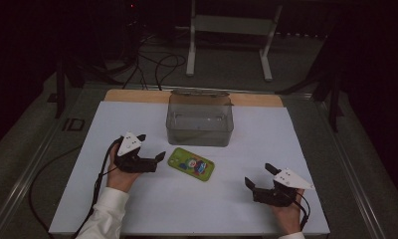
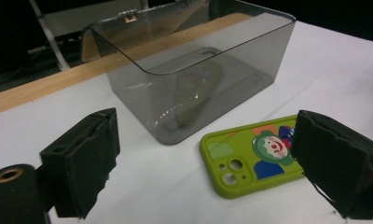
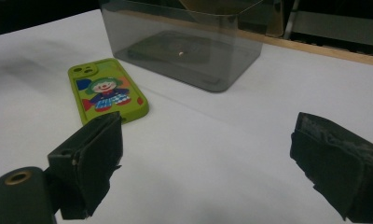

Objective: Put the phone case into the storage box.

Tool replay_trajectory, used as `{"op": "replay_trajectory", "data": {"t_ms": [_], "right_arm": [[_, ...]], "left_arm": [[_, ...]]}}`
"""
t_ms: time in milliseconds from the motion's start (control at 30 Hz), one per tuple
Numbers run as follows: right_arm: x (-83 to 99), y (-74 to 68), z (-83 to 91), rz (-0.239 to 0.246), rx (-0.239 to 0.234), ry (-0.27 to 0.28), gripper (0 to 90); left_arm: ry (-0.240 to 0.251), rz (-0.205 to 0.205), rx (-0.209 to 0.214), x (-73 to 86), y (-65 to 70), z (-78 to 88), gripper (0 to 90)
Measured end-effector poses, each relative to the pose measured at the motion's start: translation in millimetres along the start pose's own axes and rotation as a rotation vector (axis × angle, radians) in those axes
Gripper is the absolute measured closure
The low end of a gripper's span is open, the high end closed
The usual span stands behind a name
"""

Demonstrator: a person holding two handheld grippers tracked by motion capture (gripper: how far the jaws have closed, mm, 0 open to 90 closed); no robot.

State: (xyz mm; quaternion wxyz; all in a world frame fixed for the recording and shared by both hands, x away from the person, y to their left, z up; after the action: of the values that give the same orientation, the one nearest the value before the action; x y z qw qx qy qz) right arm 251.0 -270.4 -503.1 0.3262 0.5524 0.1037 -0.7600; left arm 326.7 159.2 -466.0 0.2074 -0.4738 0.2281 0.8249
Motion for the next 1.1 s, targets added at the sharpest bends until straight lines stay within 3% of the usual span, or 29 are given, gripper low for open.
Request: {"op": "replay_trajectory", "data": {"t_ms": [133, 300, 533, 600, 633, 800, 1100], "right_arm": [[0.1, -0.1, -0.3, 0.002, 0.001, -0.004, 9.3], [0.1, 0.1, -0.3, 0.002, 0.001, -0.006, 9.3], [-0.1, 0.1, 0.2, 0.002, 0.001, -0.003, 9.4], [-0.1, 0.1, 0.2, 0.002, 0.001, -0.003, 9.4], [-0.2, 0.0, 0.1, 0.003, 0.0, -0.004, 9.4], [-0.4, -0.7, -0.5, 0.007, -0.006, -0.005, 9.4], [-0.5, -2.0, -2.0, 0.014, -0.016, -0.01, 9.8]], "left_arm": [[-0.019, 0.001, -0.001, -5.2, 2.6, -13.8, 15.5], [-0.062, -0.012, 0.011, -9.8, 8.9, -31.5, 30.4], [-0.124, -0.062, 0.061, -12.5, 17.1, -57.2, 60.1], [-0.142, -0.072, 0.062, -12.1, 18.5, -64.7, 63.4], [-0.167, -0.076, 0.063, -10.8, 18.7, -73.9, 72.0], [-0.219, -0.085, 0.069, -4.7, 18.3, -92.0, 88.5], [-0.285, -0.098, 0.072, 2.7, 19.6, -122.1, 90.0]]}}
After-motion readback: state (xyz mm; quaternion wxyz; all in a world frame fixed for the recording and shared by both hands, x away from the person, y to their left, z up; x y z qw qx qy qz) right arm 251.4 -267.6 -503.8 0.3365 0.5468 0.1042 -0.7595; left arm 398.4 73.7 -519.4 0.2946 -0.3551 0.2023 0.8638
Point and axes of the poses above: each handheld gripper's, and its own axes: z roughly backward along the jaws, x roughly out of its underside, y roughly to its right, the point moved 1 cm from there along -z, roughly forward along the jaws, and after that the axes turned 13 degrees about z, right-handed, at the moved point
